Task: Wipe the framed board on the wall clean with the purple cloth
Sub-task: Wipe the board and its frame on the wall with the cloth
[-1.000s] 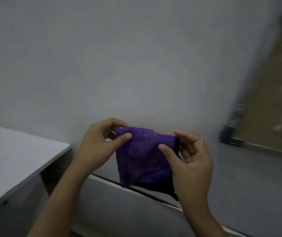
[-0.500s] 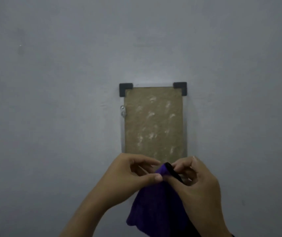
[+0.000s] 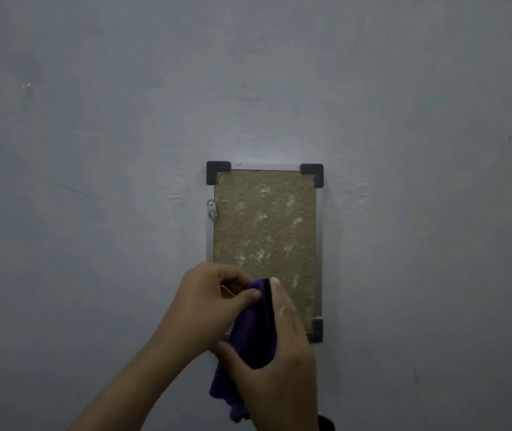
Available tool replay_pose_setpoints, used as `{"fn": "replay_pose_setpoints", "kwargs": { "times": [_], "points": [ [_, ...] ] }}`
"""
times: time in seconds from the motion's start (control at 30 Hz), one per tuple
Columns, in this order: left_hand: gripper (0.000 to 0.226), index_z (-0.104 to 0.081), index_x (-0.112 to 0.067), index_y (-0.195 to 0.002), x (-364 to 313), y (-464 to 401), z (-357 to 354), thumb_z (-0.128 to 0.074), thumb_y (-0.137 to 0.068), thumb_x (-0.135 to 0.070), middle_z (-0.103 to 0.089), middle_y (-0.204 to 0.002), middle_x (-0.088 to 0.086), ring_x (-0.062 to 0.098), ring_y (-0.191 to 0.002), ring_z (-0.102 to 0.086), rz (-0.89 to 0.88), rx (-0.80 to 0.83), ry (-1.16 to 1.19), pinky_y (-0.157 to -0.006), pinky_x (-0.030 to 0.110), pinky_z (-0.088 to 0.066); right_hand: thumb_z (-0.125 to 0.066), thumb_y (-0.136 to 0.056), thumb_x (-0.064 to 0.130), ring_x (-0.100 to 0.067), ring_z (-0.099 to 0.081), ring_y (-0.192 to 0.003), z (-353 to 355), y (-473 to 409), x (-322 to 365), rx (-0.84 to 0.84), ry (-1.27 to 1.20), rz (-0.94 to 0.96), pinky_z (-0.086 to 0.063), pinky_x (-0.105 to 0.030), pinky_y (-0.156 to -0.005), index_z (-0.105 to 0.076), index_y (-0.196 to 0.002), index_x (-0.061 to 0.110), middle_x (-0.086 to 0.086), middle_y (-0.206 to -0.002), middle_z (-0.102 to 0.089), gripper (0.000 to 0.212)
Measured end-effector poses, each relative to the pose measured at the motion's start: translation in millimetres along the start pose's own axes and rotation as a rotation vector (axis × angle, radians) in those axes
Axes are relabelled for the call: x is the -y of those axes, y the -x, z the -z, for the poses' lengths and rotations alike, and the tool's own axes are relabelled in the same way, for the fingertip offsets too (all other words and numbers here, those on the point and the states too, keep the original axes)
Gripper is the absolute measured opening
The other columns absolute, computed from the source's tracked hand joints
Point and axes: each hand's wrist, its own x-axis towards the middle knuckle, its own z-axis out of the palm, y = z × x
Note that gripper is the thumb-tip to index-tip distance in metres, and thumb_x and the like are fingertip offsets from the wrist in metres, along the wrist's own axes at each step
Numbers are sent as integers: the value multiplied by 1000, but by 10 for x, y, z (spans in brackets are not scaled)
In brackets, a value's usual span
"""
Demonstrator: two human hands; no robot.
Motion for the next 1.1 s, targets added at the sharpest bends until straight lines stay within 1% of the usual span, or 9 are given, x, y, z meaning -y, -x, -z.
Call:
{"fn": "replay_pose_setpoints", "kwargs": {
  "times": [0.13, 0.23, 0.3, 0.37, 0.47, 0.53, 0.67, 0.83, 1.1],
  "points": [
    [7, -73, -17, -76, 17, 4, 157, -72, -77, -11, -71, -66, 0, 13, -61, -68, -29, -27, 59, -60, 27, -58, -66, -79, 34, 1, -42, -115, -121, -47, 11, -56, -47, 151, -34, 1, -91, -33, -143, 14, 1, -133, -43, 75],
    [13, -73, -22, -86, 19, -36, 229, -73, -75, -15, -73, -75, -2, 13, -70, -69, -106, 22, 128, -67, 24, -57, -72, -75, -4, 1, -46, -97, -48, -241, -106, -85, 0, 264, -38, 1, -85, -40, -138, 7, 1, -115, -40, 71],
    [29, -69, -25, -101, 93, -118, 255, -73, -72, -24, -71, -90, -6, 6, -84, -67, -221, 25, 32, -75, 21, -55, -70, -76, -4, 0, -44, -93, 72, -496, -190, -124, 91, 321, -37, -1, -87, -44, -136, 4, -1, -112, -40, 65],
    [56, -57, -26, -123, 226, -277, 255, -75, -71, -34, -59, -119, -7, 6, -107, -56, -373, -21, -303, -90, 29, -50, -63, -82, 3, -1, -42, -92, 180, -853, -292, -181, 196, 368, -39, -3, -86, -42, -135, 1, -7, -112, -43, 57],
    [108, -11, -29, -147, 462, -547, 224, -76, -63, -51, -10, -156, 1, 22, -142, -12, -366, -56, -719, -112, 54, -18, -62, -85, 2, -17, -53, -86, 254, -1492, -436, -206, 365, 403, -54, -21, -69, -45, -134, -1, -18, -107, -51, 52],
    [127, 15, -31, -145, 594, -675, 189, -75, -59, -59, 19, -155, -2, 20, -142, 16, -295, -48, -885, -110, 58, 2, -66, -82, -3, -31, -55, -84, 211, -1823, -536, -144, 496, 450, -57, -33, -57, -51, -130, -3, -20, -103, -53, 50],
    [138, 22, -23, -144, 724, -787, 185, -75, -55, -62, 27, -152, -3, 20, -138, 27, -232, -58, -1018, -104, 64, 8, -67, -76, -11, -36, -55, -80, 118, -2083, -723, -31, 611, 524, -54, -39, -48, -60, -120, -1, -18, -96, -58, 45],
    [141, 21, -24, -145, 750, -822, 175, -76, -50, -65, 26, -153, -5, 20, -138, 27, -188, -93, -1057, -99, 63, 15, -64, -87, 9, -39, -51, -89, 54, -2054, -744, 4, 523, 475, -54, -45, -64, -58, -121, -2, -22, -104, -55, 36],
    [141, 21, -29, -144, 753, -819, 174, -76, -49, -66, 27, -152, -9, 22, -141, 21, -157, -86, -1032, -101, 70, 5, -62, -81, -11, -37, -53, -79, 65, -1796, -848, 36, 497, 507, -53, -42, -60, -64, -113, -3, -20, -90, -57, 33]
  ]
}}
